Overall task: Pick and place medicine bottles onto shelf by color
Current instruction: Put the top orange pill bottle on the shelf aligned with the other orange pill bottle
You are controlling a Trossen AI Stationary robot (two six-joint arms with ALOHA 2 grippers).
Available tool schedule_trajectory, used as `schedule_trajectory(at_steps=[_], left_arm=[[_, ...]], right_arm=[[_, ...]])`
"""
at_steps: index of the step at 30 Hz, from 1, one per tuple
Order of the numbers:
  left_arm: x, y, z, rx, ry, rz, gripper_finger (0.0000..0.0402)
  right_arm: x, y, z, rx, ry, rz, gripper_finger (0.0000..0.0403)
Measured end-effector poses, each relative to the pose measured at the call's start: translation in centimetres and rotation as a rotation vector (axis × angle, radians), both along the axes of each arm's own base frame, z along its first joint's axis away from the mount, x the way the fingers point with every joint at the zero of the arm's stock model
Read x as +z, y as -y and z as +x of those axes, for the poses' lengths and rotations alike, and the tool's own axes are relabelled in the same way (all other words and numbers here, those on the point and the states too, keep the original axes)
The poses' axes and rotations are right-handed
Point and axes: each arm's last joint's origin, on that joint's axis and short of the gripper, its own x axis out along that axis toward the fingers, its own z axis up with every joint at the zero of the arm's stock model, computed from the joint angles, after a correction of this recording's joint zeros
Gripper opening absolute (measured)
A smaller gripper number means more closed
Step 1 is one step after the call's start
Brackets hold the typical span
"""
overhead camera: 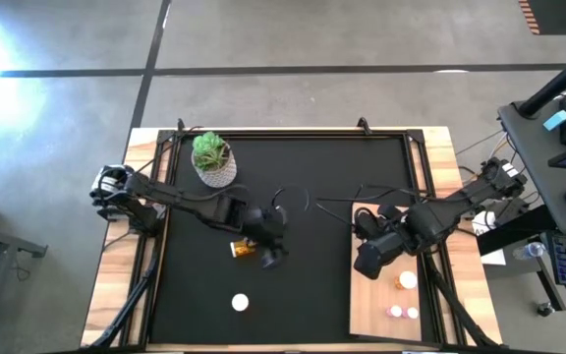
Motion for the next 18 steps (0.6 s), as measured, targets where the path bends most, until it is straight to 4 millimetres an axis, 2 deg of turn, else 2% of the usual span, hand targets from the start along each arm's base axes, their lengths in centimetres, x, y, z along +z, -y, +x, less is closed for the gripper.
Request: schedule_trajectory(at_steps=[4,8,12,18], left_arm=[[-0.7,1.7,-2.7,0.042,-0.224,0.000,0.0233],[-1.7,3.1,-4.7,0.129,-0.388,0.079,0.0233],[-3.9,3.3,-5.1,0.164,-0.438,0.112,0.0233],[-6.6,2.3,-4.8,0.153,-0.430,0.172,0.0233]], right_arm=[[1.6,-0.2,0.1,0.035,0.048,0.014,0.0185],[2.5,-0.5,0.0,0.070,0.075,0.019,0.0185],[2.8,-1.0,-0.2,0.109,0.089,0.004,0.0185],[2.8,-1.2,-0.3,0.127,0.088,0.000,0.0185]])
